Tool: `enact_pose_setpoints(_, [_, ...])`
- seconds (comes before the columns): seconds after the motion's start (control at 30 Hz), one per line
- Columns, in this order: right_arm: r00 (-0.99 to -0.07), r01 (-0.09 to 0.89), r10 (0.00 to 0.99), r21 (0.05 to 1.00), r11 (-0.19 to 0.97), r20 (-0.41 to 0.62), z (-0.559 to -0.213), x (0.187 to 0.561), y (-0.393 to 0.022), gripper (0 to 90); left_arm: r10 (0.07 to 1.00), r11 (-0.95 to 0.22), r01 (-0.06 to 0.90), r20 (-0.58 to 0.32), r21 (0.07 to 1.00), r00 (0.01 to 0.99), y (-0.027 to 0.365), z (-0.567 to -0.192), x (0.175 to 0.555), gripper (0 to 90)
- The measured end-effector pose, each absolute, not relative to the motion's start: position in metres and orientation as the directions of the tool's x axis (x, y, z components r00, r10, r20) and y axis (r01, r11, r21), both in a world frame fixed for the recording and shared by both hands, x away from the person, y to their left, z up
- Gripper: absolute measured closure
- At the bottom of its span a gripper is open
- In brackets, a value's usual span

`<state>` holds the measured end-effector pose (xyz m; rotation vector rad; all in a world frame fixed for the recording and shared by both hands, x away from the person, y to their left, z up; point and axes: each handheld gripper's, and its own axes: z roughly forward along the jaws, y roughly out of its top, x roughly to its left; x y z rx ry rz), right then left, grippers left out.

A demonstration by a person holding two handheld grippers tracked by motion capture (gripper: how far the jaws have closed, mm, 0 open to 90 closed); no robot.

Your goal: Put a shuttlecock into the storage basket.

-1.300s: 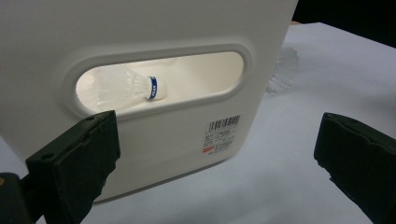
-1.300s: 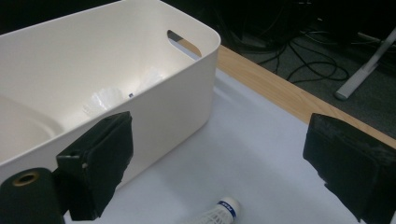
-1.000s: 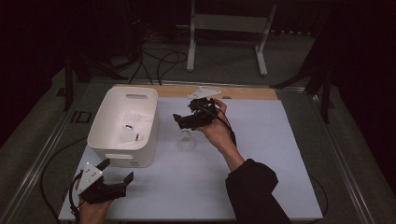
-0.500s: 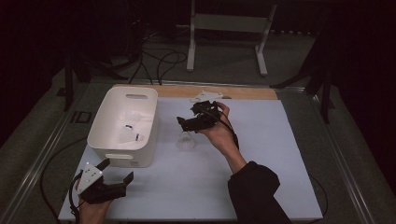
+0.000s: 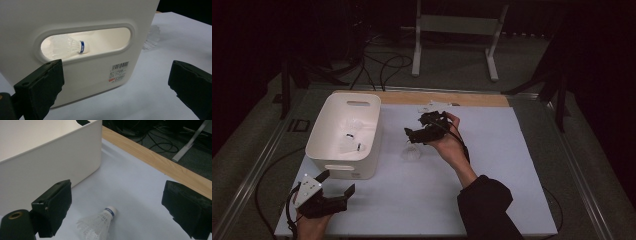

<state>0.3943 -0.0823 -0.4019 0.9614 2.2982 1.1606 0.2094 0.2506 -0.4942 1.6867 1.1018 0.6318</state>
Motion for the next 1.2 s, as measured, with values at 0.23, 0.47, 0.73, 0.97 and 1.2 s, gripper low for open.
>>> enact_pose_setpoints(0.23, [-0.687, 0.412, 0.726, 0.805, 0.427, -0.033, -0.409, 0.394, -0.085, 9.1, 0.888, -0.100, 0.374, -0.086, 0.922, 0.451, 0.250, -0.494, 0.209, 1.0])
enact_pose_setpoints(0.47, [-0.686, 0.421, 0.727, 0.802, 0.425, -0.025, -0.413, 0.394, -0.087, 9.1, 0.889, -0.101, 0.373, -0.085, 0.922, 0.451, 0.250, -0.494, 0.209, 1.0])
enact_pose_setpoints(0.73, [-0.686, 0.435, 0.728, 0.791, 0.430, -0.019, -0.422, 0.394, -0.088, 9.2, 0.888, -0.106, 0.377, -0.083, 0.920, 0.453, 0.251, -0.494, 0.209, 1.0])
enact_pose_setpoints(0.97, [-0.687, 0.445, 0.726, 0.776, 0.447, -0.025, -0.430, 0.393, -0.088, 9.3, 0.888, -0.103, 0.375, -0.084, 0.921, 0.452, 0.250, -0.495, 0.210, 1.0])
enact_pose_setpoints(1.2, [-0.691, 0.454, 0.723, 0.765, 0.457, -0.021, -0.440, 0.389, -0.089, 9.4, 0.889, -0.102, 0.376, -0.085, 0.921, 0.451, 0.250, -0.495, 0.210, 1.0])
